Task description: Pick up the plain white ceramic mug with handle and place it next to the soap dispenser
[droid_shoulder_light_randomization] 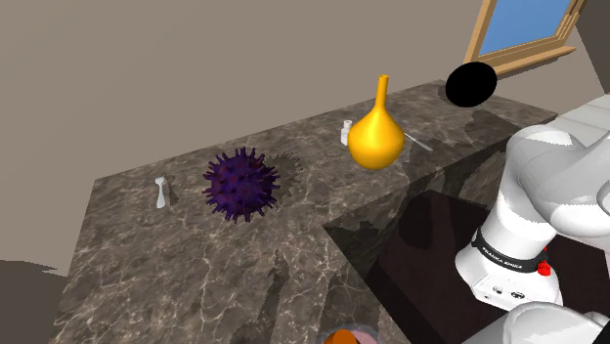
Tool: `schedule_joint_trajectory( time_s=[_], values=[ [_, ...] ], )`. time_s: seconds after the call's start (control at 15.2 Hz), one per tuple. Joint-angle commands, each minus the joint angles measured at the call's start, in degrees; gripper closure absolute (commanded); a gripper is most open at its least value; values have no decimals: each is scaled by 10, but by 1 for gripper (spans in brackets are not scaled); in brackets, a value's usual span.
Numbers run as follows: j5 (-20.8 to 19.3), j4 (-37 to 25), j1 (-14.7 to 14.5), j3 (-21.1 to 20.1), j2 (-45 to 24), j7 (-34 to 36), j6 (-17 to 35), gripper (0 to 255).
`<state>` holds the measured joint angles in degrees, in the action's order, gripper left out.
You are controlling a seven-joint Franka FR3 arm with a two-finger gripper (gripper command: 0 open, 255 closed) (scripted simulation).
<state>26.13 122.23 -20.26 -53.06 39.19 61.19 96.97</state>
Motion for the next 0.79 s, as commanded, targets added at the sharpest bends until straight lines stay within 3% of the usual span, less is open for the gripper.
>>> schedule_joint_trajectory(
  time_s=[0.0,0.73],
  values=[
    [4,15,-1,-5,1,-2,14,255],
    [28,86,-1,-45,-1,-6,94,255]
  ],
)
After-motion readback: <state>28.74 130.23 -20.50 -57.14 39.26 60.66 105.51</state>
